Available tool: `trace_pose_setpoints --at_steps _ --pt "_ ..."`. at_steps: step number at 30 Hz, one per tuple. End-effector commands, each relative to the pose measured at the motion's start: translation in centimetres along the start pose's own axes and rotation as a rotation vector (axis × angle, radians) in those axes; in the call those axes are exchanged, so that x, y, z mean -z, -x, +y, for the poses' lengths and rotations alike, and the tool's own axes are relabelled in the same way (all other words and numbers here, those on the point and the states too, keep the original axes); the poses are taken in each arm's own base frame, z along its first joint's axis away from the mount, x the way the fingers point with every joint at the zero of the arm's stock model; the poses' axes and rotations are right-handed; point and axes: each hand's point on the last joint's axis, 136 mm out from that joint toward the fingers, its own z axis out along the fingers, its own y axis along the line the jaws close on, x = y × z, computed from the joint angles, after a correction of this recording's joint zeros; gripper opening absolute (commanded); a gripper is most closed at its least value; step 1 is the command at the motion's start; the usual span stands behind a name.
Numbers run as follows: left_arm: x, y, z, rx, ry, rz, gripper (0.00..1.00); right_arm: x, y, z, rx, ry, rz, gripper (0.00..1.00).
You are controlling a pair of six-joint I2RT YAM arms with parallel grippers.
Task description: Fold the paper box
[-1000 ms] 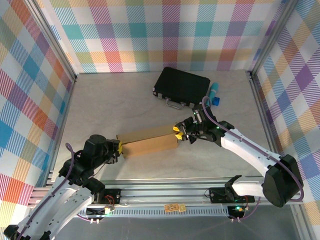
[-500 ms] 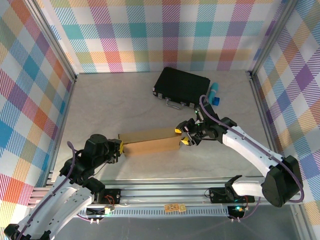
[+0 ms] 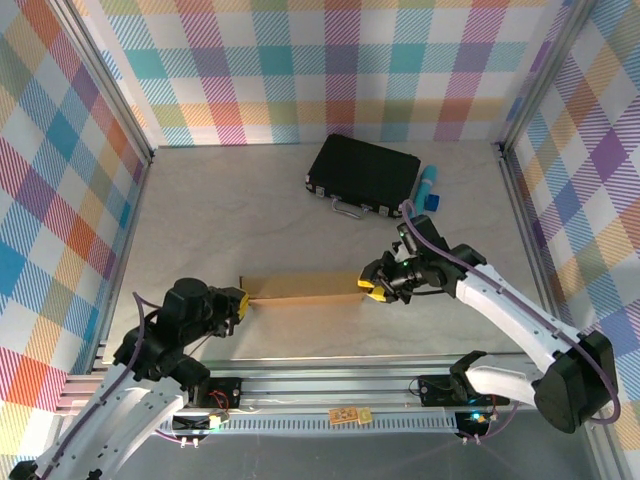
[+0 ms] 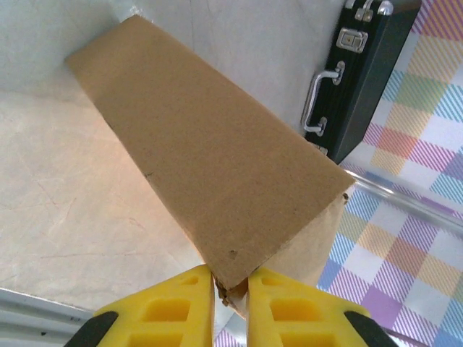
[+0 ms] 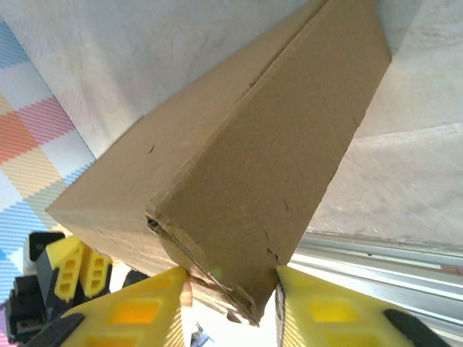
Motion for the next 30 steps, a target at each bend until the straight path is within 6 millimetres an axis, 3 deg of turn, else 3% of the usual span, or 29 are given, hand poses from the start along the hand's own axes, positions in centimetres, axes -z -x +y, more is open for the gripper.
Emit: trace_pose_setpoints --at_steps 1,6,9,12,17,19,21,22,23,24,26,30 --pt "-0.6 -0.4 8.9 0.025 0.304 0.064 0.15 -1.1 -1.8 -6.2 -0.053 -0.197 0.073 0.32" --pt "-1.9 -1.2 10.5 0.069 0.334 0.127 0.14 -2.3 -2.5 -8.9 -0.070 -0.242 0.100 0.32" --pt "-3.5 -1.3 10.6 0.073 0.323 0.141 0.15 -3.3 -1.4 -9.7 -0.068 -0.273 0.072 0.34" --pt "-4.6 -1.1 10.0 0.054 0.321 0.134 0.17 -3.8 0.0 -9.3 -0.058 -0.312 0.053 0.37" --pt "-3.6 -0.5 7.6 -0.060 0.341 0.079 0.29 -2.6 2.0 -7.7 -0.013 -0.329 -0.031 0.44" --pt "-3.4 -0.1 6.2 -0.079 0.315 0.056 0.34 -1.3 3.0 -6.8 0.017 -0.315 -0.084 0.54" --pt "-3.3 0.3 4.4 -0.104 0.290 0.039 0.43 0.4 4.3 -5.8 0.050 -0.312 -0.147 0.72" --pt "-3.2 0.7 3.1 -0.122 0.272 0.029 0.51 1.6 5.0 -5.1 0.076 -0.305 -0.190 0.89" --pt "-3.0 1.1 1.6 -0.150 0.253 0.016 0.66 2.8 5.8 -4.3 0.113 -0.301 -0.233 0.99" --pt "-2.7 1.6 0.3 -0.177 0.233 0.004 0.96 3.9 6.4 -3.7 0.144 -0.302 -0.272 0.99" --pt "-1.8 3.1 -3.5 -0.241 0.175 -0.029 1.00 6.8 7.9 -2.5 0.207 -0.315 -0.369 0.99" --pt "0.7 6.5 -9.0 -0.391 0.149 -0.140 1.00 13.0 9.9 -0.5 0.349 -0.381 -0.613 0.99"
